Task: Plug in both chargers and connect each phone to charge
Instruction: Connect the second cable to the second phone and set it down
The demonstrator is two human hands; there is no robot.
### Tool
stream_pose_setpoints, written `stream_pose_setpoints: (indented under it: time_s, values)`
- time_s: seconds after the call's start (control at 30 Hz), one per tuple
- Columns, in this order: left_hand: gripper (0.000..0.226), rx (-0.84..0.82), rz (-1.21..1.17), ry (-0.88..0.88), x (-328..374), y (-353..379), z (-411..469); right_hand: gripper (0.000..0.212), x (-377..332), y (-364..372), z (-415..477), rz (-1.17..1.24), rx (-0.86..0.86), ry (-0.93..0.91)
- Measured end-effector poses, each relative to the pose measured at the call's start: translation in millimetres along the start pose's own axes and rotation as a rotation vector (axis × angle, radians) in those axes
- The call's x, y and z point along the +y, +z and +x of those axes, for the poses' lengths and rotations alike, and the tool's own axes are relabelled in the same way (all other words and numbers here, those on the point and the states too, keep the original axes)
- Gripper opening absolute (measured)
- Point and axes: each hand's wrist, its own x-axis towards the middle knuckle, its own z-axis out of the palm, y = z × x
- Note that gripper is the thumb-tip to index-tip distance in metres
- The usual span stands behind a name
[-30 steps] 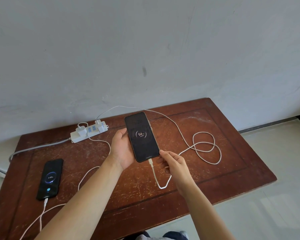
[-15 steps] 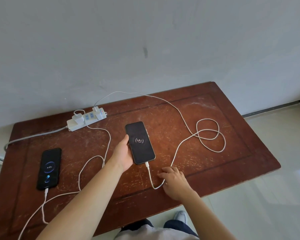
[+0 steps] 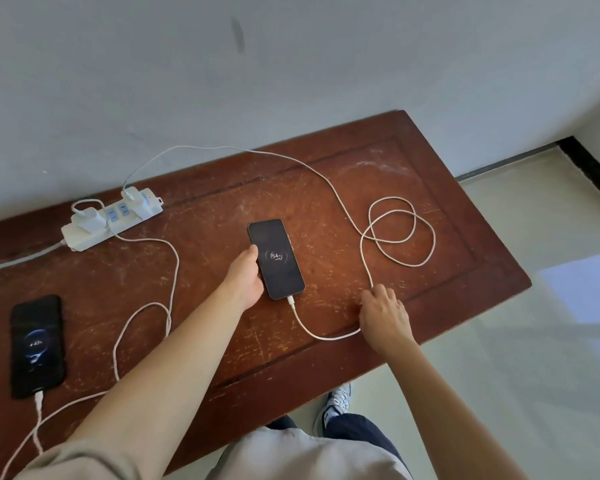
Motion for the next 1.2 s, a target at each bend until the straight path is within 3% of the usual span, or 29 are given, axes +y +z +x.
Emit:
stream_pose_setpoints:
  time_s: [0.17,0.27,0.33,0.43,0.57,0.7,0.87,1.0,1.13,1.2]
  values:
    - [0.02,0.023,0.092,0.009,-9,20,14,0.019,9,-8,10,-0.02,0.02,0.145]
    - [0.022,0.054,0.171,0.024,-11,23,16,0.033,-8,-7,17,0.284,-0.015,0.163]
    - [0.022,0.084,0.22,0.041,-10,23,14,0.042,-27,-8,25,0.551,-0.137,0.145]
    - [0.023,0.094,0.313,0.062,-9,19,12,0.051,-56,-11,37,0.735,-0.261,0.09]
    - [0.038,0.112,0.446,0.081,-8,14,8,0.057,-74,-7,44,0.769,-0.305,0.074]
    - [0.028,0.065,0.458,0.143,-15,16,-1,0.057,-72,0,45,0.779,-0.272,0.076]
    - [0.032,-0.013,0.531,0.194,-28,20,-14,0.057,-70,5,44,0.77,-0.286,0.048]
    - [0.052,-0.048,0.571,0.195,-23,8,-25,0.06,-67,-3,46,0.752,-0.349,0.035]
    - [0.062,0.02,0.991,0.317,-16,-15,-42,0.066,-64,-38,47,0.724,-0.384,0.013]
    - [0.06,0.012,1.243,0.388,-16,-29,-48,0.069,-67,-72,49,0.73,-0.272,-0.049]
